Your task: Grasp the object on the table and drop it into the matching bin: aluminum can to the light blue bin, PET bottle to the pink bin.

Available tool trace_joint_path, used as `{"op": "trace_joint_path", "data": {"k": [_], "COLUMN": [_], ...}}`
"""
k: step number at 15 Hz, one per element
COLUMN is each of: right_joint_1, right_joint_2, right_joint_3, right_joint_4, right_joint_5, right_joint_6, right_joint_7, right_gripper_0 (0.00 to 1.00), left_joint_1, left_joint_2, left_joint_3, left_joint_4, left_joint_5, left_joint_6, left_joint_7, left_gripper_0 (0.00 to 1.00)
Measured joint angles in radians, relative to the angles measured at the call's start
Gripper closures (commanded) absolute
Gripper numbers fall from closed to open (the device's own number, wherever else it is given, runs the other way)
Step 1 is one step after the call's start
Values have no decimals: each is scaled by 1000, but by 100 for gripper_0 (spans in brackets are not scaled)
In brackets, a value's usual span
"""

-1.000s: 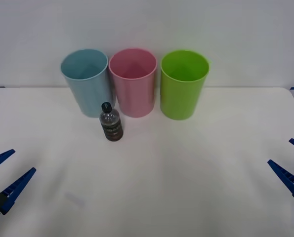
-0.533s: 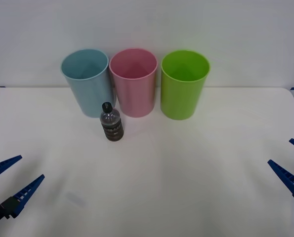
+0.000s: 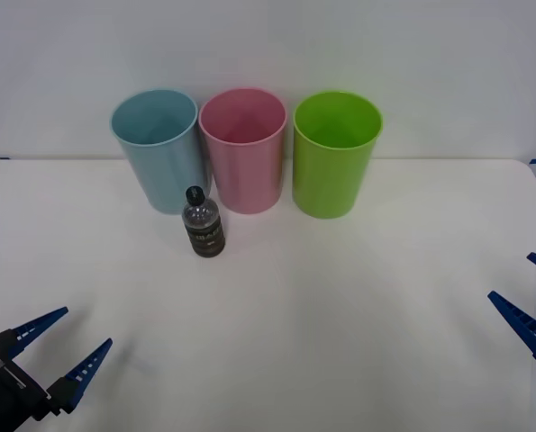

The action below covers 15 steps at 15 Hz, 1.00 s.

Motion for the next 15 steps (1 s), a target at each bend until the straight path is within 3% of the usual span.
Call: {"op": "trace_joint_path", "data": {"k": [5, 10, 15], "right_joint_1": [0, 0, 0], "right_joint_2": [0, 0, 0], "right_joint_3": [0, 0, 0], "right_joint_4": [0, 0, 0], "right_joint_5": [0, 0, 0], "right_joint_6": [0, 0, 0], "right_joint_7": [0, 0, 0], "right_gripper_0": [0, 0, 0], "left_joint_1": [-99, -227, -279], "left_joint_2": [1, 0, -2], "left_joint_3": [-67, -117, -172], "left_joint_4": [4, 106, 116], "left_joint_5": [-94, -122, -137], "left_joint_6": [95, 122, 187], "left_joint_7": [24, 31, 48], "left_gripper_0": [0, 0, 0]}}
